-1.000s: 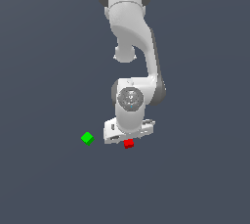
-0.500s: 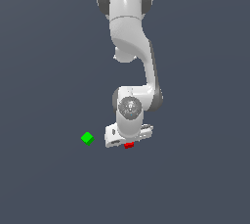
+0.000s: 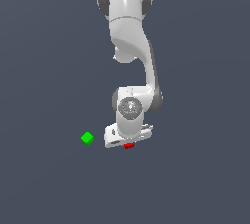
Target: Stack the red cube on top of the green cube.
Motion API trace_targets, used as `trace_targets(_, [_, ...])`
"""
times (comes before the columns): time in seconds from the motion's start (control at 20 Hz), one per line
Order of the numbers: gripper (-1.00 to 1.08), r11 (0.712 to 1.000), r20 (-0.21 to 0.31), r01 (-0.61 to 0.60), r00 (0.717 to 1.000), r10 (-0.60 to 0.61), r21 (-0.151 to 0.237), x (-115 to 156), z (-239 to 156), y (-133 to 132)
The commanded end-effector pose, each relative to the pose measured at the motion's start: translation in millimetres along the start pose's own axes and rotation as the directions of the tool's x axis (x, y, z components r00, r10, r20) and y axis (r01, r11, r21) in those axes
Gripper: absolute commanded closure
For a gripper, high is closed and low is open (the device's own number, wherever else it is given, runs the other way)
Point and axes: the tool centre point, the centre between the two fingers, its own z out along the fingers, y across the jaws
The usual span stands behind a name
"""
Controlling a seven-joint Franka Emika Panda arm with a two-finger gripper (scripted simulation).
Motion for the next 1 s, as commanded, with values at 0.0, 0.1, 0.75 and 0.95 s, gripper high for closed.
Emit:
trace_targets(0.0, [1.08, 1.0, -0.001, 0.0, 1.0, 0.0, 0.0, 0.2, -0.3, 0.1])
trace_targets(0.1, [1.08, 1.0, -0.001, 0.0, 1.0, 0.0, 0.0, 0.0, -0.5, 0.0])
trace_targets(0.75, [1.08, 1.0, -0.001, 0.0, 1.0, 0.0, 0.0, -1.4, -57.8, -0.2])
trace_targets(0.95, [1.08, 1.0, -0.001, 0.0, 1.0, 0.0, 0.0, -1.6, -83.1, -0.3])
